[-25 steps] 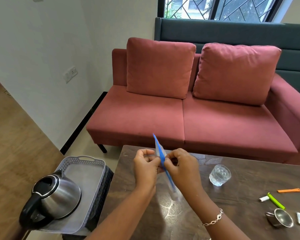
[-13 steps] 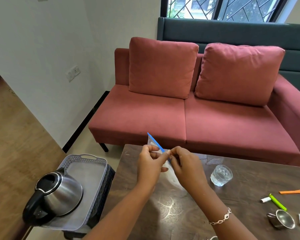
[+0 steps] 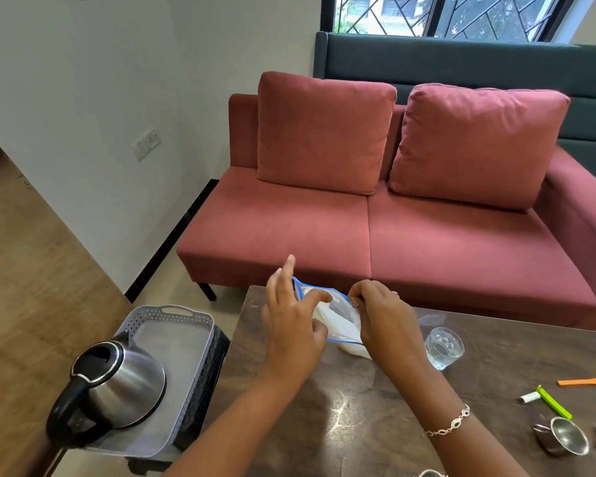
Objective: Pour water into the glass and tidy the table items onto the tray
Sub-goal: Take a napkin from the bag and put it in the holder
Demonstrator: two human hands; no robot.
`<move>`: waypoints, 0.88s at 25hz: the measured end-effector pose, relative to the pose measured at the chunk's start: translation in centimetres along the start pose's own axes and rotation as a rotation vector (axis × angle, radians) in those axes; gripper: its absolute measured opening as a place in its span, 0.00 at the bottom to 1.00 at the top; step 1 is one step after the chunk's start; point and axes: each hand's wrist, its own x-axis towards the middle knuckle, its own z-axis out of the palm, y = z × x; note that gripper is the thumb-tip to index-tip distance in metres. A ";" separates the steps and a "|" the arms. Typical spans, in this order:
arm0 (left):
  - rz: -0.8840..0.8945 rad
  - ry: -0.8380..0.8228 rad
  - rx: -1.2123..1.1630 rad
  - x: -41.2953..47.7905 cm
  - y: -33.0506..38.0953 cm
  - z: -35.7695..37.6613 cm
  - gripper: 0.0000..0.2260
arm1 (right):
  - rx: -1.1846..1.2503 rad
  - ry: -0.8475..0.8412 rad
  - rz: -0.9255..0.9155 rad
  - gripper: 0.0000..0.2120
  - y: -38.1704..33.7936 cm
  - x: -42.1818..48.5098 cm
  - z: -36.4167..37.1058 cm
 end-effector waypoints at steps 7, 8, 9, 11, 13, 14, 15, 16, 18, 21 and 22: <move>0.217 0.113 0.039 1.7 -1.1 -0.3 0.13 | -0.039 0.062 -0.118 0.07 0.2 0.1 -0.2; 0.214 0.097 0.033 1.6 -1.0 -0.2 0.15 | -0.038 0.085 -0.116 0.06 0.2 0.1 -0.2; 0.200 0.077 0.028 1.4 -0.9 -0.1 0.16 | -0.029 0.118 -0.115 0.04 0.1 0.1 -0.3; 0.161 0.058 0.017 1.1 -0.7 0.1 0.17 | 0.003 0.182 -0.130 0.07 -0.4 -0.4 -0.5; 0.146 0.083 0.028 1.1 -0.6 0.1 0.16 | 0.055 0.214 -0.181 0.09 -1.5 -1.3 -0.2; 0.144 0.100 0.031 1.1 -0.6 0.1 0.15 | 0.073 0.201 -0.199 0.10 -2.0 -1.8 0.1; 0.145 0.112 0.026 1.1 -0.5 0.1 0.15 | 0.080 0.173 -0.202 0.11 -2.3 -2.1 0.5; 0.147 0.119 0.020 1.0 -0.5 0.2 0.15 | 0.082 0.127 -0.185 0.11 -2.5 -2.2 0.9; 0.158 0.109 0.002 0.8 -0.4 0.2 0.17 | 0.062 0.016 -0.131 0.07 -2.4 -1.8 1.5; 0.205 0.068 -0.027 0.3 -0.3 0.1 0.21 | 0.000 -0.190 -0.060 0.15 -1.8 -1.2 2.1; 0.211 0.056 -0.034 0.2 -0.3 0.1 0.21 | -0.014 -0.245 -0.047 0.16 -1.7 -0.9 2.3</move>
